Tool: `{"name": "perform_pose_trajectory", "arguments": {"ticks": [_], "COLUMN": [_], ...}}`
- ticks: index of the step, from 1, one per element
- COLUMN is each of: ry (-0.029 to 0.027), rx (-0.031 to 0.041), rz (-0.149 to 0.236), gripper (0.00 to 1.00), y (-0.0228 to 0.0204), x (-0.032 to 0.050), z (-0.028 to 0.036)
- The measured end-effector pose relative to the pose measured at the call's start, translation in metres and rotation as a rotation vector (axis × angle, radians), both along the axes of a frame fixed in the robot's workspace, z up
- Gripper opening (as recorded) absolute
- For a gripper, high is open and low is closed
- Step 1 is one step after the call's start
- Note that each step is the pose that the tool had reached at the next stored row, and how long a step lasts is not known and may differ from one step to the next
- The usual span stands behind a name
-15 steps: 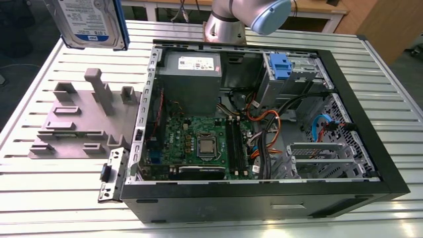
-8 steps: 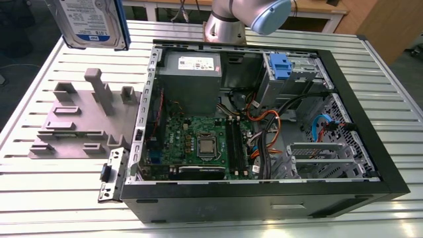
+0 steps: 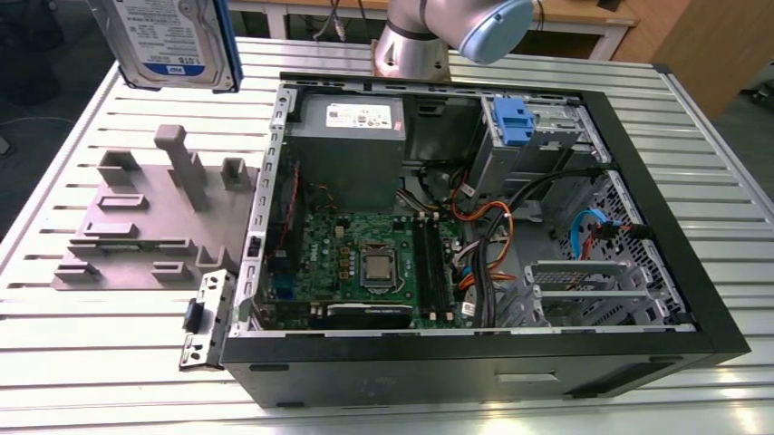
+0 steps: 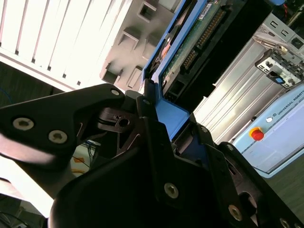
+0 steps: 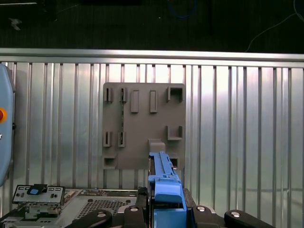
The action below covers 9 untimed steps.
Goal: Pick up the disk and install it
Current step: 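Pick up the disk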
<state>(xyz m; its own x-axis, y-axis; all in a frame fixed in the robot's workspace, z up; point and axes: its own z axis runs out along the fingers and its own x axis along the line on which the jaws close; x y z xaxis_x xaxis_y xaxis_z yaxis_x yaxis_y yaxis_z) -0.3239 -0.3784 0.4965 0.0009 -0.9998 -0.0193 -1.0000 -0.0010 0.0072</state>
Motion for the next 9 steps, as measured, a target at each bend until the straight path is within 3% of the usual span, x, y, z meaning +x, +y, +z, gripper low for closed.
{"name": "perform_pose_trajectory", "arguments": {"ticks": [3,9], "ry": [-0.0001,0.0000], "rx": [0.0000,0.0001], "rz": [0.000,0.000], "gripper": [0.37,0.37], "y": [-0.0021,-0.0172], "x": [0.0002,0.0001], "z": [-0.0001,-0.0006]}}
